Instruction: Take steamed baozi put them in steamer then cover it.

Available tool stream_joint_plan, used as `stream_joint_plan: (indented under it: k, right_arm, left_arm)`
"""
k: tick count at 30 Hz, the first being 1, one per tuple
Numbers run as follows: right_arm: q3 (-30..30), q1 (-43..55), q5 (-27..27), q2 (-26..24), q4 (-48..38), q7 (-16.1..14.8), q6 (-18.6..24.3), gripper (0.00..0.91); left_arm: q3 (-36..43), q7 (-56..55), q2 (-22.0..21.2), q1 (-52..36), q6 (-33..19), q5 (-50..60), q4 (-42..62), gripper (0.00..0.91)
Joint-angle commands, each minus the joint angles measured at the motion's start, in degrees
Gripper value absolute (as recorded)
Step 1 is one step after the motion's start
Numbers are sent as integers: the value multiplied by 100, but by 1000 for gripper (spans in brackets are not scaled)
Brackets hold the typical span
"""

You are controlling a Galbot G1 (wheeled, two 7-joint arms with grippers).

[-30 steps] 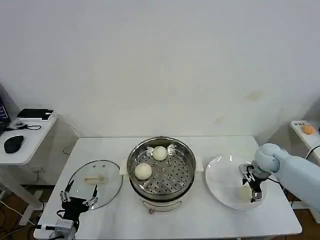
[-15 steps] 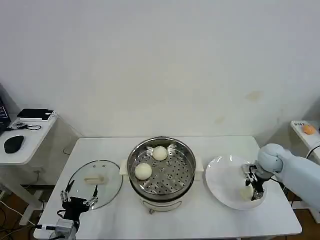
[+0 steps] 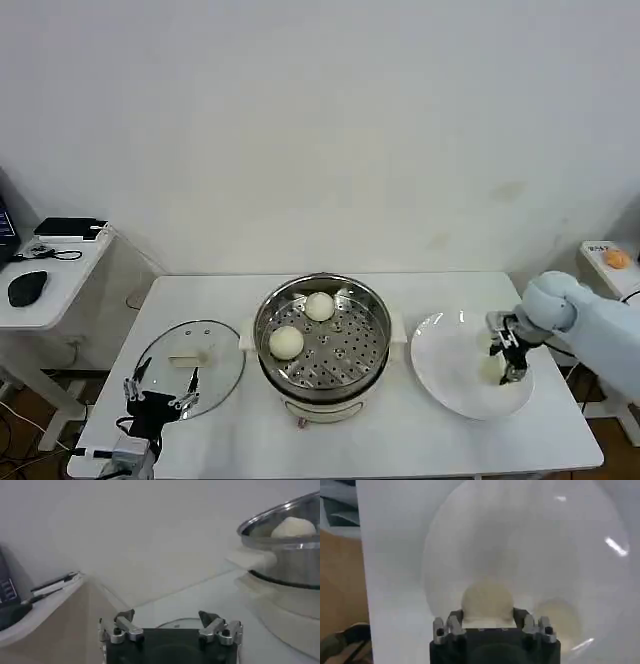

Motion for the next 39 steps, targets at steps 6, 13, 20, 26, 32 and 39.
stream_joint_plan:
  k: [6, 13, 20, 26, 32, 39]
  right_arm:
    - [65, 1559, 703, 672, 306, -140, -167, 685]
    - [-5, 2537, 963, 1977, -380, -289, -64, 675]
    - [-181, 2699, 1079, 3092, -755, -375, 125, 675]
    - [-441, 2471, 1327, 3874, -1043, -542, 1571, 675]
    - [-712, 2380, 929, 4135, -937, -789, 2391, 685]
    - [-1204, 2346, 703, 4220, -710, -789, 2941, 675]
  left_arm:
    - [-14, -7, -7, 21, 3, -28, -48, 907]
    - [-33, -10, -18, 36, 7, -28, -61, 907]
    - [-19, -22, -60, 17, 4, -23, -77, 907]
    - [-93, -20, -85, 10, 8, -33, -96, 907]
    - [-170, -39, -114, 29, 2, -27, -82, 907]
    - [-181, -34, -141, 21, 2, -9, -138, 907]
